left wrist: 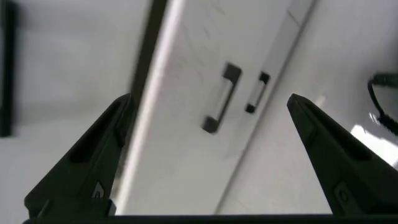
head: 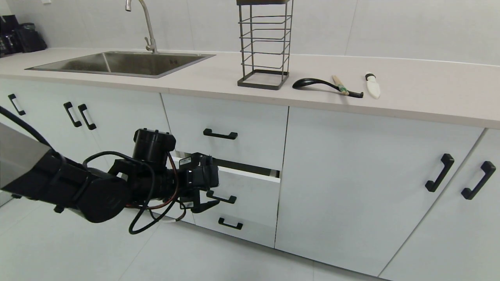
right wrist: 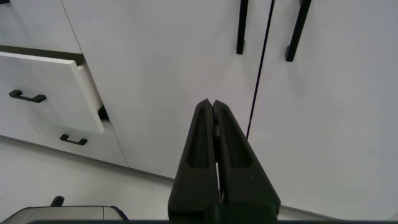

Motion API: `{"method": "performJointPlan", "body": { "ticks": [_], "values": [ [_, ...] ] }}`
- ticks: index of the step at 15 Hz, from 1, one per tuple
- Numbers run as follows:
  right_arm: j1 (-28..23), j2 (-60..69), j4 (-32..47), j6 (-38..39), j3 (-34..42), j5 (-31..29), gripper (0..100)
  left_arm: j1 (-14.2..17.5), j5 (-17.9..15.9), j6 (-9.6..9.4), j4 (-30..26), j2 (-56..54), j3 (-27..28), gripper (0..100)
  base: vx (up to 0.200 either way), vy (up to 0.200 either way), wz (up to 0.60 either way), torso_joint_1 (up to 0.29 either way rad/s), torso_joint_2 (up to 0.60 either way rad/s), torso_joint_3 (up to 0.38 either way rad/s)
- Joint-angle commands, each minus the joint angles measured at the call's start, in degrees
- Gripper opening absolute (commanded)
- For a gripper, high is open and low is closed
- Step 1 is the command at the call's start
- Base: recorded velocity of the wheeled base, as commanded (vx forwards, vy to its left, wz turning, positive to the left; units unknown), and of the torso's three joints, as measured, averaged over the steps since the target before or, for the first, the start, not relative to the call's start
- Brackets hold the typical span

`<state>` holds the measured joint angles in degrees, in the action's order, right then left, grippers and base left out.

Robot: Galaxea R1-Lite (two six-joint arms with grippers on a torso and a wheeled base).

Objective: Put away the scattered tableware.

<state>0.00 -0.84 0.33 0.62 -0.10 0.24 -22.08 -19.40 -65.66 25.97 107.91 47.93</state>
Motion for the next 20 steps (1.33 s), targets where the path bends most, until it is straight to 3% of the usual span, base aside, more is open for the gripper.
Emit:
{"method": "performJointPlan", "body": {
  "ticks": [1, 5, 8, 20],
  "values": [
    [0.00, -0.04, 0.02, -0.01, 0.01, 0.02, 0, 3.80, -2.14, -0.61, -0.74, 5.64, 6.56, 100, 0.000, 0.000, 0.00, 0.000, 0.00, 0.000],
    [0.00, -0.13, 0.02, -0.01, 0.01, 0.02, 0, 3.97, -2.93, -0.52, 1.10, 13.82, 8.23, 100, 0.000, 0.000, 0.00, 0.000, 0.00, 0.000],
    [0.00, -0.04, 0.02, -0.01, 0.01, 0.02, 0, 4.06, -2.93, -0.17, 1.28, 17.68, 12.89, 100, 0.000, 0.000, 0.00, 0.000, 0.00, 0.000],
    [0.00, -0.04, 0.02, -0.01, 0.01, 0.02, 0, 4.24, -2.93, 1.59, 1.10, 21.82, 13.85, 100, 0.000, 0.000, 0.00, 0.000, 0.00, 0.000]
  ]
}}
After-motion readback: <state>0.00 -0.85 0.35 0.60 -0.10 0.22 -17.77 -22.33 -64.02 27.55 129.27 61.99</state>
